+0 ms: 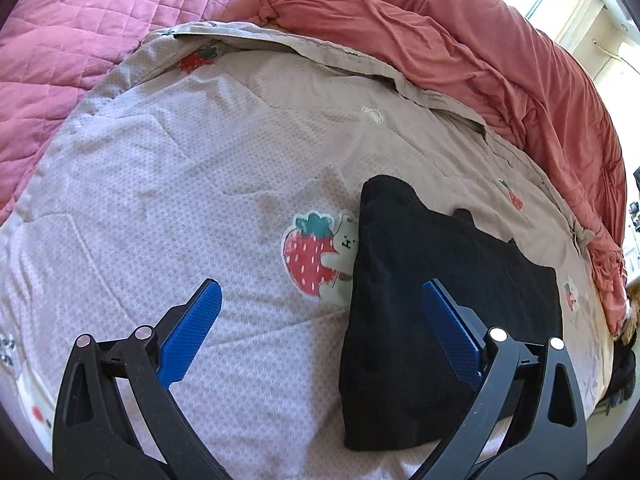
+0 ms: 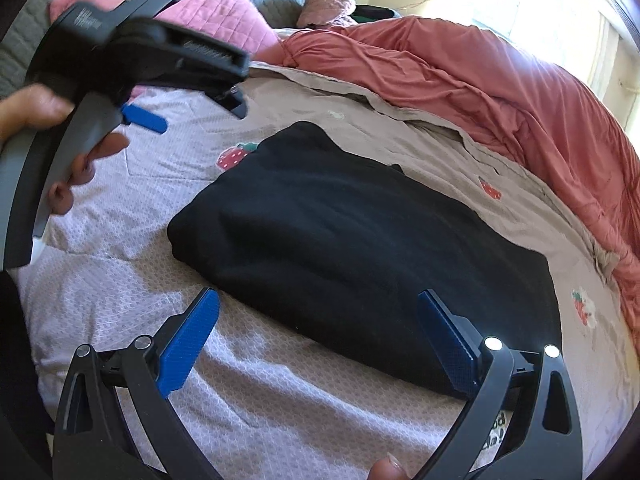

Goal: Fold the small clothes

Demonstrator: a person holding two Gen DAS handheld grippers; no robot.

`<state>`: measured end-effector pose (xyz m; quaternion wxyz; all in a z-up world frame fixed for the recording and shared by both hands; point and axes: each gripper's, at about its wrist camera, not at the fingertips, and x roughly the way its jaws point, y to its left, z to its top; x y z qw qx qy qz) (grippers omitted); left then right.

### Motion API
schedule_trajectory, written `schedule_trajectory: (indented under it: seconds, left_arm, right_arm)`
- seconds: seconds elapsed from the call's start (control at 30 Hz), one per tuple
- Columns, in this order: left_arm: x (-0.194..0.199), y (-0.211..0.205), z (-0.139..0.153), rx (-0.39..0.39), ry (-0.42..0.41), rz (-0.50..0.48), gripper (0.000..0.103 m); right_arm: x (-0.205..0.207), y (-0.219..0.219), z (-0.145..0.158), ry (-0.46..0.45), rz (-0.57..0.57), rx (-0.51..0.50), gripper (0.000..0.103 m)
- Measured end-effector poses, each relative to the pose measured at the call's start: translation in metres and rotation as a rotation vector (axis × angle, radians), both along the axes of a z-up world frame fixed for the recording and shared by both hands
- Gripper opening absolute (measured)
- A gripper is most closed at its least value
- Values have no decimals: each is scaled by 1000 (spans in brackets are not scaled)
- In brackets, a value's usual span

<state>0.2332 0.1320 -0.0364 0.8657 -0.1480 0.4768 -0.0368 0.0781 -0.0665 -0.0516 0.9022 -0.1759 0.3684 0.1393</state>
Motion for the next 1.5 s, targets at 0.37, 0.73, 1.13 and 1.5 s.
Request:
schedule_trajectory:
  seconds: [0.37,0.73,1.13,1.5]
  left_arm:
    - [26,-1,-5,8,6,-28,93]
    - [41,1,-17,-2,47,-38,93]
    - [54,5,-36,-114,106,-43,93]
    - [62,-17,-54,-286,141,-142,93]
  right_arm:
    - [11,37,-24,7,62,-114,98]
    - [28,59,-43,-41,39,-243,98]
    - [39,47,-33,-175,44,-298,97]
    - [30,38,-17,-125,107,-172,25]
